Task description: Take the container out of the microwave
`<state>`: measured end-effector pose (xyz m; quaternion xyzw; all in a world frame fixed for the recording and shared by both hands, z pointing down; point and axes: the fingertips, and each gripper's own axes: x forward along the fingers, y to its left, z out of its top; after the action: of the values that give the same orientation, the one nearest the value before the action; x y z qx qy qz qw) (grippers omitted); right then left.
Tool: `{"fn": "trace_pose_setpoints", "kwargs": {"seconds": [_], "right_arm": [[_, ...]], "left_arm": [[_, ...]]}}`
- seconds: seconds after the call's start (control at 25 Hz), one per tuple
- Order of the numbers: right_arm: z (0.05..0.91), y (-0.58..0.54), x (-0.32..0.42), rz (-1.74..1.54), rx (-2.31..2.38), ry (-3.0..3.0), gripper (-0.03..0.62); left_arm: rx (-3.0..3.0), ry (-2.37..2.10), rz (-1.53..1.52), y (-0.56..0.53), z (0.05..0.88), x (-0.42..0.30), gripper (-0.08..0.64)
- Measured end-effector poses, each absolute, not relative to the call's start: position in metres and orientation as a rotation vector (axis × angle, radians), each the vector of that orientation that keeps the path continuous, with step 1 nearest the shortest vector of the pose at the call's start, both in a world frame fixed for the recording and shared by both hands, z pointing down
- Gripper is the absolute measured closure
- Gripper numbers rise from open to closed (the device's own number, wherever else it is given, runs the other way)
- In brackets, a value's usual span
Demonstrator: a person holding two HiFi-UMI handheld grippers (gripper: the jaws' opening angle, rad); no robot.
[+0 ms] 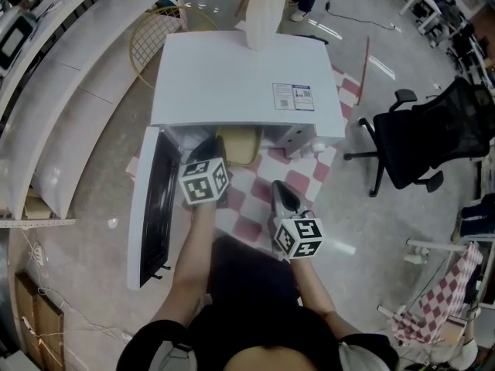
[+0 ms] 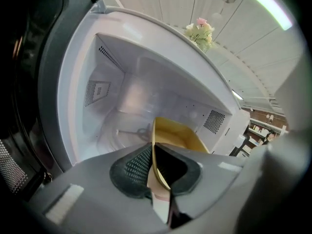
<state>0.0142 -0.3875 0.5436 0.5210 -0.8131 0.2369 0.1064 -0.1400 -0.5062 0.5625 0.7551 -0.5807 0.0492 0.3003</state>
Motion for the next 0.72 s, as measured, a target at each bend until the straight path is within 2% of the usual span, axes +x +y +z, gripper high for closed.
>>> {"fn": "trace_pose_setpoints", "kwargs": {"seconds": [0.72], "right_arm": [[0.538,-0.376,0.016,0.679,1.466,-2.429,0.592]], "left_arm": [[1.985,-1.57,0.131,-0.471,0.557,-0.143,0.535]]}}
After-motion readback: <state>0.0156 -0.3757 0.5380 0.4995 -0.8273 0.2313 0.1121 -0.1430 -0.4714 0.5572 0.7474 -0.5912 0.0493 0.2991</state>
